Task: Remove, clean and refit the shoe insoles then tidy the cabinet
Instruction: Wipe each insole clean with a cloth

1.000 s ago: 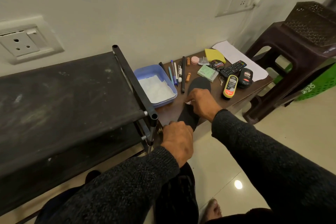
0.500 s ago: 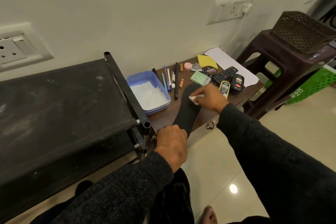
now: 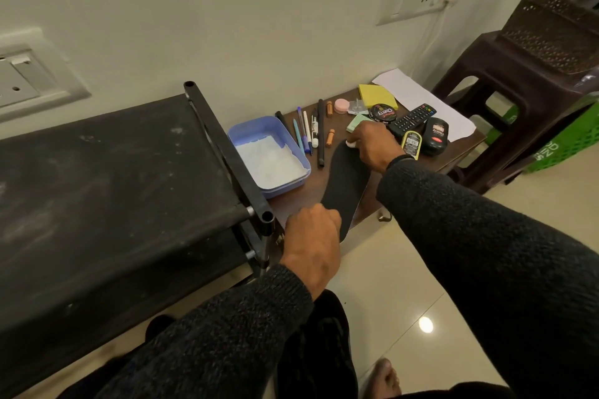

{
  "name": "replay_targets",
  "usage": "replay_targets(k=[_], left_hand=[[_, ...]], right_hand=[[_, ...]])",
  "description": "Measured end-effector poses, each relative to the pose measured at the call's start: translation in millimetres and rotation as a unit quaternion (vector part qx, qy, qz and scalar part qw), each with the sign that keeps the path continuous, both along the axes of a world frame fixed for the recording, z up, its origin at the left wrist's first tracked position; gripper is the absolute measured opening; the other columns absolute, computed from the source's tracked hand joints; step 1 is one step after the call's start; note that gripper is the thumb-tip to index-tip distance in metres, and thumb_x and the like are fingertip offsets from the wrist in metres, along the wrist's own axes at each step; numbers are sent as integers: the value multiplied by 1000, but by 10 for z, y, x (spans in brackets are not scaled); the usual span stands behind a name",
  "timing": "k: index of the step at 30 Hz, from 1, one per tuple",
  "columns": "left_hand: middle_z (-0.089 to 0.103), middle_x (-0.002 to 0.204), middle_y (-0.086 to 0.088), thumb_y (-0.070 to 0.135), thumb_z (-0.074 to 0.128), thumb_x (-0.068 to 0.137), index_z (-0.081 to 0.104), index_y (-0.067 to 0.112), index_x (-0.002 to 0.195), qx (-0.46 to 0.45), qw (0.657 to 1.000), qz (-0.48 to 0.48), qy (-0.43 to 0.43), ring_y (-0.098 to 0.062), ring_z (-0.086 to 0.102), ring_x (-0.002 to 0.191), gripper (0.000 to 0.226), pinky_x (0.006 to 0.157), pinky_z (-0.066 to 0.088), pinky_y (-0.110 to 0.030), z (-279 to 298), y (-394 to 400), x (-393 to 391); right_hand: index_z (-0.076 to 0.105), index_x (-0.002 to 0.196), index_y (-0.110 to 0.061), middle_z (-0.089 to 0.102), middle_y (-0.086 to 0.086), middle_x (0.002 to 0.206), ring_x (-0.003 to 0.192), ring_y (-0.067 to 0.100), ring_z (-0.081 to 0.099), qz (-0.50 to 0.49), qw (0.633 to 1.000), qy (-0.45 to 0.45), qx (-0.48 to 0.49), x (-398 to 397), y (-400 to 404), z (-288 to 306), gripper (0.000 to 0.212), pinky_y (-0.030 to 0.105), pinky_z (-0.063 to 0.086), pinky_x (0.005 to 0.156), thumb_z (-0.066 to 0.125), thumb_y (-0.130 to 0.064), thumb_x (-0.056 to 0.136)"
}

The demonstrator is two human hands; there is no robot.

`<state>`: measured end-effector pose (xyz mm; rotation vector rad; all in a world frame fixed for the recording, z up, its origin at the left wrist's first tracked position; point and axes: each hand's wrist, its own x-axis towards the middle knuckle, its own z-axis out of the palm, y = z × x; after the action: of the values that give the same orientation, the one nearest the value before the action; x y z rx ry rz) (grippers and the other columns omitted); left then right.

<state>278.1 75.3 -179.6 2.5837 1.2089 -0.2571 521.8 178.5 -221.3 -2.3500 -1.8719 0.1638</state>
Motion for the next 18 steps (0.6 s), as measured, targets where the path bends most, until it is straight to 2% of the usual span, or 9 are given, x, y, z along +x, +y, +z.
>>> replay_targets(k=[4,8,12,15,18], left_hand=[[59,120,-10,21,65,98,58,15,124,18,1000,6,-20,-27,61,110,28,86,52,-36,-22,14,-1],[60,117,-10,20,65,97,59,15,121,24,999,2,-28,-27,62,107,25,83,51,-35,-27,9,-17],[61,112,-10,17,65,97,61,15,117,32,999,-2,-31,-25,62,100,21,77,50,-34,-45,7,-14],[62,109,-9,17,64,97,63,16,112,28,998,13,-48,-23,62,94,15,71,46,-31,-70,12,-33],[64,108,-11,13,62,97,65,14,109,24,997,26,-63,-26,65,98,13,70,46,-30,-85,26,-50]], right_hand=[[72,119,-1,65,22,120,114,40,60,-79,997,1,-1,-48,-161,-17,30,45,52,99,65,-2,90],[71,112,2,68,22,110,102,36,65,-142,989,30,-7,-254,-430,1,26,46,57,90,69,-4,87],[70,116,-2,65,17,116,106,31,64,-182,981,68,-14,-618,-778,-51,30,44,58,91,71,-3,86],[73,112,-6,67,13,114,102,27,65,-193,976,99,16,-916,-1085,-171,28,41,58,89,73,-5,84],[79,97,-10,72,10,100,92,26,67,-153,980,121,48,-1185,-1386,-189,19,38,58,82,71,-2,81]])
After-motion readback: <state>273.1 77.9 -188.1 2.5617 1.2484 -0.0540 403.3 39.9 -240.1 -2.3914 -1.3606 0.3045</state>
